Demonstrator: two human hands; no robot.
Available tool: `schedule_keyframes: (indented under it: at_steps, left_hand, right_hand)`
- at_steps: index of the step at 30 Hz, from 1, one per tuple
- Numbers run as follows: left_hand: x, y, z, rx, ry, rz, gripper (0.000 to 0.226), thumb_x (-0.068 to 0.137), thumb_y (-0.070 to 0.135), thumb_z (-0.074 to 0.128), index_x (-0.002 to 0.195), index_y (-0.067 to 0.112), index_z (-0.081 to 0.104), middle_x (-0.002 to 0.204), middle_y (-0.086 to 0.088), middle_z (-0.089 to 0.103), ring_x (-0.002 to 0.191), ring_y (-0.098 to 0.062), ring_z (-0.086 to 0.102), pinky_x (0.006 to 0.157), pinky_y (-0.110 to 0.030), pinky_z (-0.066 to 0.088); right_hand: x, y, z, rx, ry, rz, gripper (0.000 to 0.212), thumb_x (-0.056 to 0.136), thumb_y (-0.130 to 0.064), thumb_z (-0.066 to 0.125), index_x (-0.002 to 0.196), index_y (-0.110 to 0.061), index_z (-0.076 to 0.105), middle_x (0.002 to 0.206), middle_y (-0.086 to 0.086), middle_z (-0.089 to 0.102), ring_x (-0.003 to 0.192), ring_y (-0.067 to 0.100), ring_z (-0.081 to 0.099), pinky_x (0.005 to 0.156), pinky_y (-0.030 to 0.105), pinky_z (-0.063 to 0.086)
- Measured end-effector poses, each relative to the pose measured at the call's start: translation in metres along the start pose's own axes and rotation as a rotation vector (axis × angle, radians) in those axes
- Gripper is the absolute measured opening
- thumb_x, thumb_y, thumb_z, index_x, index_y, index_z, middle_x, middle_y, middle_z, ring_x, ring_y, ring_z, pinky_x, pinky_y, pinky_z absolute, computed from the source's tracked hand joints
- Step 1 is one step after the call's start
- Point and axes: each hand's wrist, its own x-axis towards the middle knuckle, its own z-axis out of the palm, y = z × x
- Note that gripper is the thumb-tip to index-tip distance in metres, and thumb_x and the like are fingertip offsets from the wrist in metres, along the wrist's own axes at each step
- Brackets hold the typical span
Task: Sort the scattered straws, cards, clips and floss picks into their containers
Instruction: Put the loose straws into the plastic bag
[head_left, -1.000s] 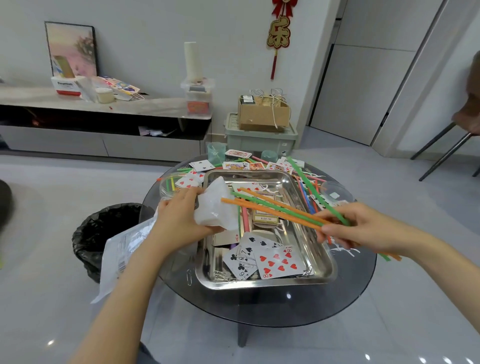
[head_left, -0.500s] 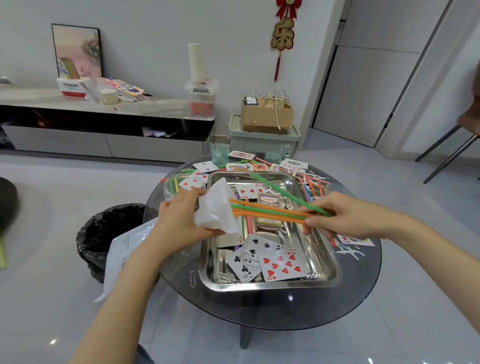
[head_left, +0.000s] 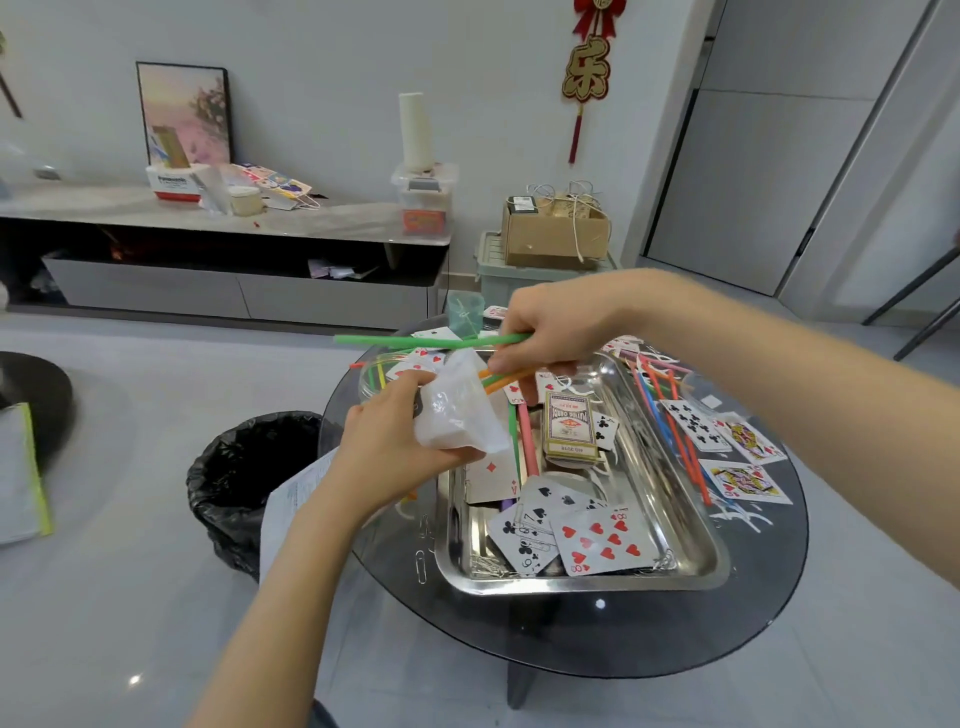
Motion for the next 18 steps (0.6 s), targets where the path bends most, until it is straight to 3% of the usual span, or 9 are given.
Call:
schedule_keyframes:
  at_steps: [4,8,10,12,14,16,18]
  left_hand:
    - [0.003,0.001,0.000,-0.016,0.026,-0.047,0.075,0.061,0.058,0.079,0.120,0.027,0.044,0.098,0.016,0.056,0.098,-0.018,0.058,0.095,-0.047,0.043]
    - [0.004,-0.006,-0.004,-0.120,0.071,-0.115,0.071,0.060,0.058,0.079,0.114,0.031,0.043,0.099,0.019,0.058,0.100,-0.017,0.059,0.095,-0.048,0.044]
    - [0.004,-0.008,-0.006,-0.127,0.077,-0.132,0.073,0.059,0.060,0.078,0.117,0.030,0.044,0.103,0.016,0.059,0.100,-0.016,0.059,0.094,-0.046,0.045]
    - [0.005,-0.012,-0.009,-0.131,0.087,-0.151,0.077,0.060,0.061,0.078,0.121,0.028,0.044,0.106,0.014,0.059,0.101,-0.015,0.059,0.093,-0.044,0.047]
    - [0.005,-0.016,-0.011,-0.145,0.101,-0.171,0.076,0.062,0.058,0.079,0.121,0.029,0.042,0.105,0.015,0.057,0.101,-0.015,0.058,0.092,-0.044,0.047]
    - [0.006,-0.019,-0.012,-0.167,0.114,-0.194,0.071,0.063,0.057,0.079,0.117,0.032,0.041,0.104,0.015,0.055,0.101,-0.016,0.058,0.092,-0.044,0.048]
    - [0.006,-0.020,-0.013,-0.187,0.119,-0.218,0.069,0.059,0.061,0.078,0.110,0.034,0.039,0.104,0.014,0.055,0.101,-0.016,0.057,0.092,-0.045,0.047]
  right_hand:
    - [0.027,-0.020,0.016,-0.132,0.190,-0.003,0.043,0.100,-0.038,0.042,0.066,-0.014,0.054,0.050,-0.006,0.062,0.052,0.013,0.060,0.058,0.028,0.047]
    - [0.034,-0.022,0.016,-0.235,0.565,0.011,0.036,0.101,-0.033,0.037,0.082,-0.006,0.051,0.087,0.009,0.058,0.073,0.023,0.046,0.063,0.034,0.034]
    - [0.025,-0.014,0.011,-0.073,0.778,-0.019,0.034,0.101,-0.027,0.039,0.094,-0.003,0.062,0.088,0.012,0.066,0.066,0.019,0.048,0.062,0.037,0.040]
    - [0.012,-0.003,0.006,0.215,0.943,-0.035,0.034,0.101,-0.029,0.042,0.093,-0.007,0.067,0.075,0.009,0.069,0.048,0.004,0.051,0.059,0.024,0.046]
    - [-0.002,0.008,0.006,0.363,0.946,0.036,0.037,0.096,-0.043,0.046,0.090,-0.012,0.065,0.062,0.003,0.064,0.040,-0.004,0.048,0.049,0.011,0.040]
    - [-0.013,0.017,0.011,0.251,0.787,0.193,0.051,0.083,-0.068,0.045,0.092,-0.021,0.061,0.070,-0.002,0.062,0.057,0.002,0.056,0.054,0.020,0.044]
    - [-0.022,0.025,0.022,0.144,0.644,0.247,0.061,0.078,-0.076,0.034,0.098,-0.025,0.061,0.078,-0.002,0.064,0.069,0.009,0.057,0.060,0.025,0.042]
